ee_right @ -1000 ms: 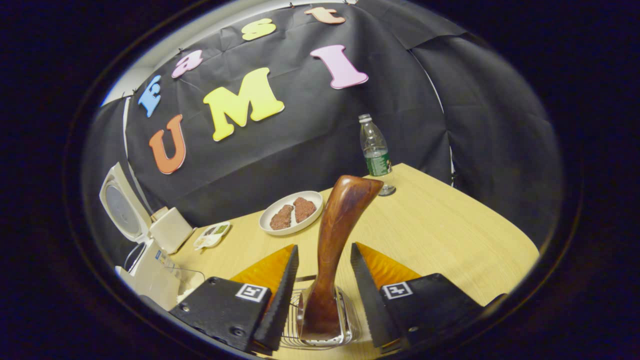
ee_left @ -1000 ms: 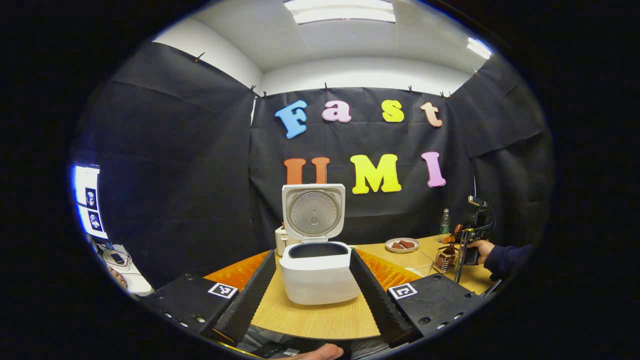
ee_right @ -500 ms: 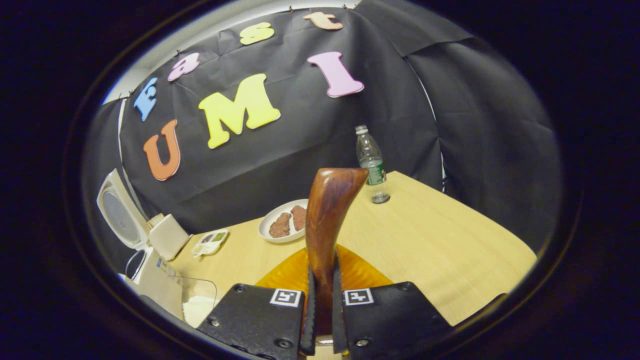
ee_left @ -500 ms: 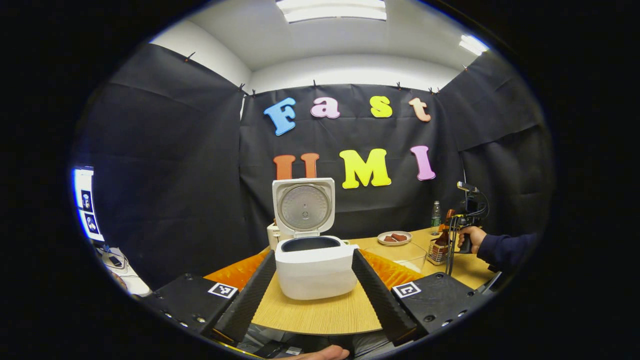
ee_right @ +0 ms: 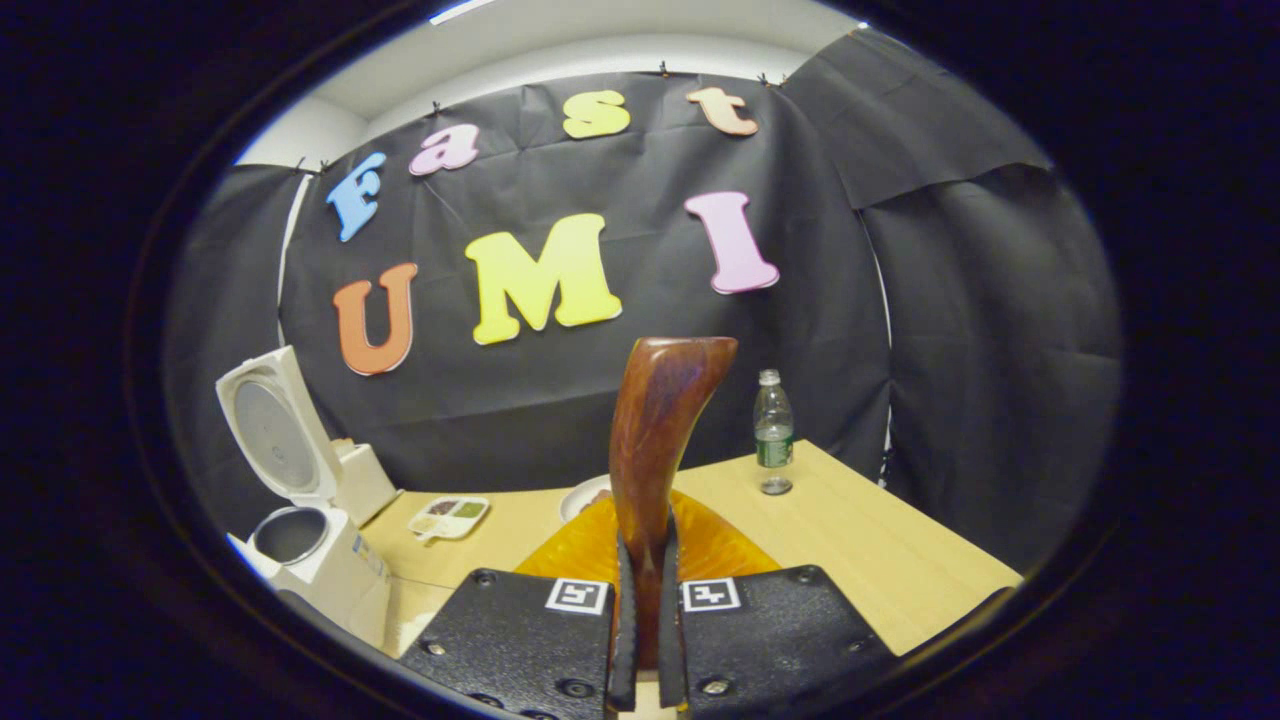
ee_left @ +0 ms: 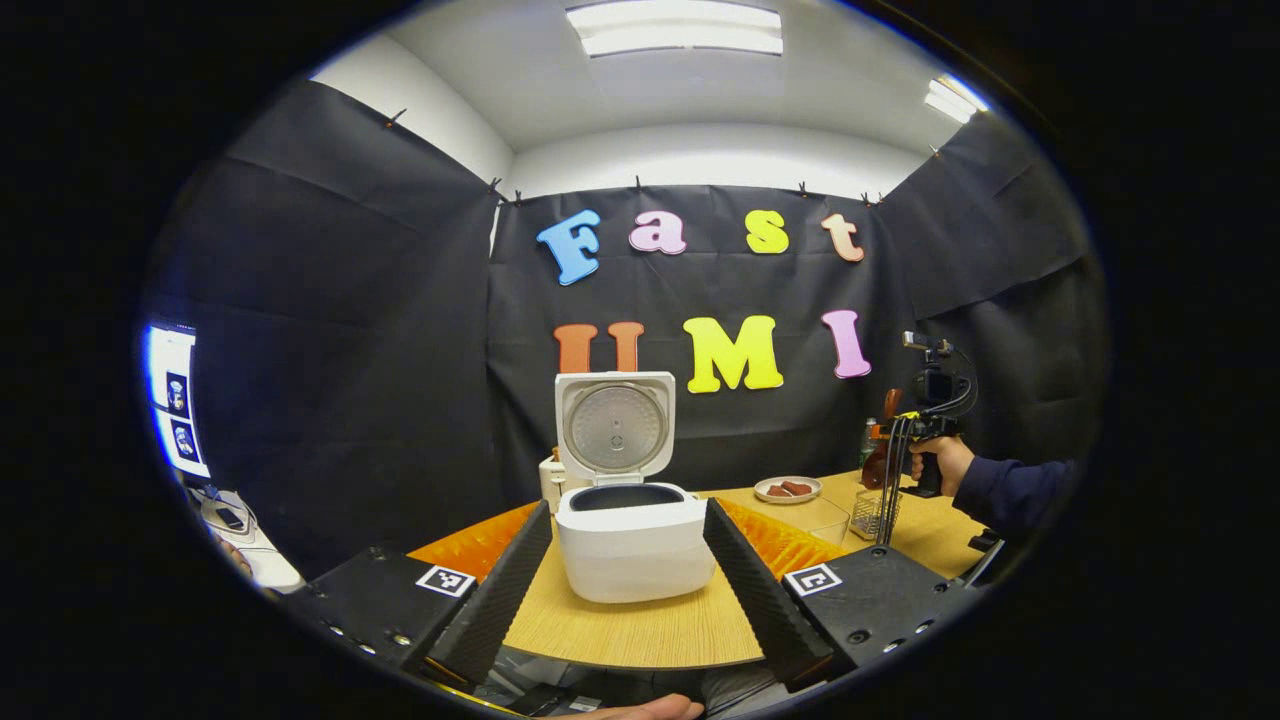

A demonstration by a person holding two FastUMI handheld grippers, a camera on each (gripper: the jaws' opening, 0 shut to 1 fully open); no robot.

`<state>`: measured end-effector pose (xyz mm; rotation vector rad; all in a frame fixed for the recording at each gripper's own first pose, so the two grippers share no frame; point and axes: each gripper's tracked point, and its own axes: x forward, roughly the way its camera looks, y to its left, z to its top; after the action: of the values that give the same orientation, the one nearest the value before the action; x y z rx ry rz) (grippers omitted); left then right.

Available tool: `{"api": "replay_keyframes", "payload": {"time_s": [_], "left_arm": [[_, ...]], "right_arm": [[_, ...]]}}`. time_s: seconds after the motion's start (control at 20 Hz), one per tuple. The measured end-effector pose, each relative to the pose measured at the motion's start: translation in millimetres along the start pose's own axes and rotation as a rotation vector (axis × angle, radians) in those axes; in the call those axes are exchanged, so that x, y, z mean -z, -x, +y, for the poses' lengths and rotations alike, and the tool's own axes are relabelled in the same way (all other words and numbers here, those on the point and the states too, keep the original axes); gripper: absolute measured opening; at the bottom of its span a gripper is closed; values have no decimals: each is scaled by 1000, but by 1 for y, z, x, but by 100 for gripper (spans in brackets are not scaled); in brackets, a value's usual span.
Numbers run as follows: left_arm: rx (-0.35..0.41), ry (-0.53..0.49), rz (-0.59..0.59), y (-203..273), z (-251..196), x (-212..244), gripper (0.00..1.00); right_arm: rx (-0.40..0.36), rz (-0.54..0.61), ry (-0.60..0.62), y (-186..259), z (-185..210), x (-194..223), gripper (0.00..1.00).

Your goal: Close the left gripper, press the button to open the rice cooker; take a wooden spoon from the chopstick holder with the right hand, scoop a spoonful of rice and pour it into the rice cooker, then put the wooden spoon back into the chopstick holder.

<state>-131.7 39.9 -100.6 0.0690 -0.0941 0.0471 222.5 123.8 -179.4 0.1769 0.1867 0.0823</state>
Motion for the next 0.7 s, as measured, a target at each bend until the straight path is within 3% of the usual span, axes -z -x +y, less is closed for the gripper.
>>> {"api": "replay_keyframes", "payload": {"time_s": [0.3, 0.55, 0.7], "left_arm": [[-5, 14, 24, 8, 9, 9, 96], [-13, -17, 44, 9, 12, 18, 96], [-22, -15, 54, 9, 17, 19, 96]], "right_arm": [[-81, 10, 49, 14, 76, 17, 14], [-108, 107, 106, -1, 120, 80, 14], [-79, 124, 154, -10, 125, 108, 13]]}}
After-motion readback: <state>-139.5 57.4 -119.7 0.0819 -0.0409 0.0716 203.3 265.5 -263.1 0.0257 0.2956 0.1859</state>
